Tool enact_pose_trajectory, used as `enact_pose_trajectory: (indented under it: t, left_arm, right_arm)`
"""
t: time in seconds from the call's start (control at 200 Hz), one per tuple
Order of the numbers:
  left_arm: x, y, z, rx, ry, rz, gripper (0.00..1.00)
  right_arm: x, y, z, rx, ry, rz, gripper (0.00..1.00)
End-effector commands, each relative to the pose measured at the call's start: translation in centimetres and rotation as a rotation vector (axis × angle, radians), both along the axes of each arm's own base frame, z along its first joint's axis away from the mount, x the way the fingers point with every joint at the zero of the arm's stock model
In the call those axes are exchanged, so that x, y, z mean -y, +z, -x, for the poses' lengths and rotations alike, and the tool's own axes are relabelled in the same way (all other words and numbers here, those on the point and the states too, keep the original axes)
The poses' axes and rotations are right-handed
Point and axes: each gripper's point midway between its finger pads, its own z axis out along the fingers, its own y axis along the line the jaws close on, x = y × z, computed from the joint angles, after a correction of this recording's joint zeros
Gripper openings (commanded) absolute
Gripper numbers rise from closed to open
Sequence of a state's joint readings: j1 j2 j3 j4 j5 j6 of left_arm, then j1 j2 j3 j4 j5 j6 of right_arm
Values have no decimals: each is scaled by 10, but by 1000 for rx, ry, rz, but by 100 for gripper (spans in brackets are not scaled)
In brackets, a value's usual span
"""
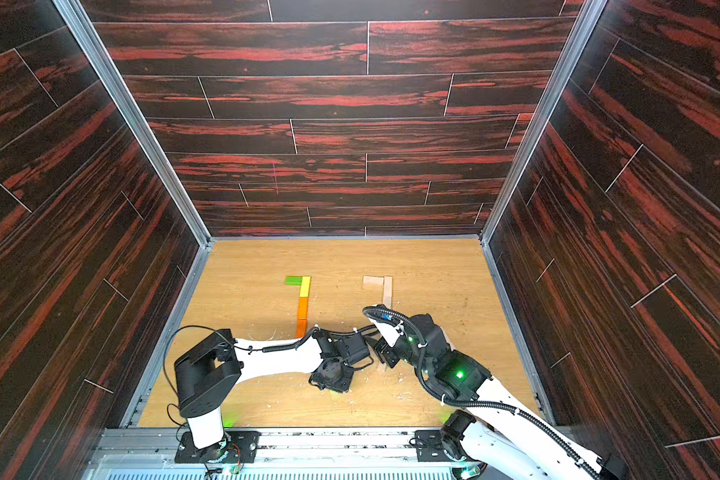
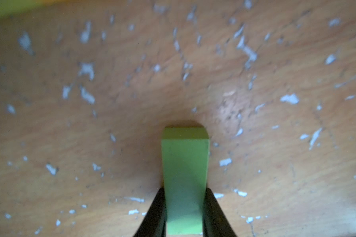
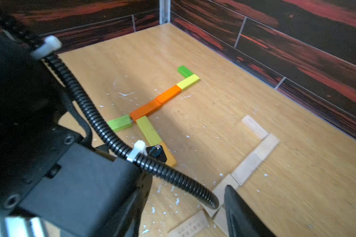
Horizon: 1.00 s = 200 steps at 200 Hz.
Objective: Assemble a giraffe with building blocks
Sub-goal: Pick up the building block from the center of the board, then assemble the building block at the center of the board.
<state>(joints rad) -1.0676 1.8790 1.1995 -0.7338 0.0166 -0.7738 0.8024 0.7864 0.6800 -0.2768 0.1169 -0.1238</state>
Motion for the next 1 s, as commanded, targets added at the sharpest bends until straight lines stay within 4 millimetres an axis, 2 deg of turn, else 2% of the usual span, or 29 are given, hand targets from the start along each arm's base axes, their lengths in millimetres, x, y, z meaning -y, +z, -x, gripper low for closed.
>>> enact_pose_trajectory:
  t: [0.0, 0.231, 0.546, 0.707, 0.782, 0.817, 0.877, 0.997]
  left_arm:
    - [1, -2, -20, 41, -19, -12, 19]
    - [2, 3, -35, 47, -45, -17, 20]
    - [6, 7, -51, 52, -58, -22, 25]
    - [10, 10, -53, 52, -61, -18, 43]
    - [7, 14, -54, 57, -52, -30, 60]
    - [7, 17, -55, 62, -48, -28, 64]
    - [8, 24, -55, 68, -38, -16, 68]
    - [11, 34, -51, 66, -24, 15, 69]
  right_arm:
    - [-9, 16, 10, 5, 57, -50, 64]
    - [-7, 21, 7, 23, 41, -62, 64]
    - [0, 43, 10, 38, 37, -178, 64]
    - [3, 48, 8, 36, 23, -198, 64]
    - [4, 49, 8, 37, 20, -200, 64]
    - [5, 49, 8, 37, 20, -199, 64]
    - [5, 49, 7, 38, 18, -201, 64]
    - [5, 49, 6, 37, 18, -202, 64]
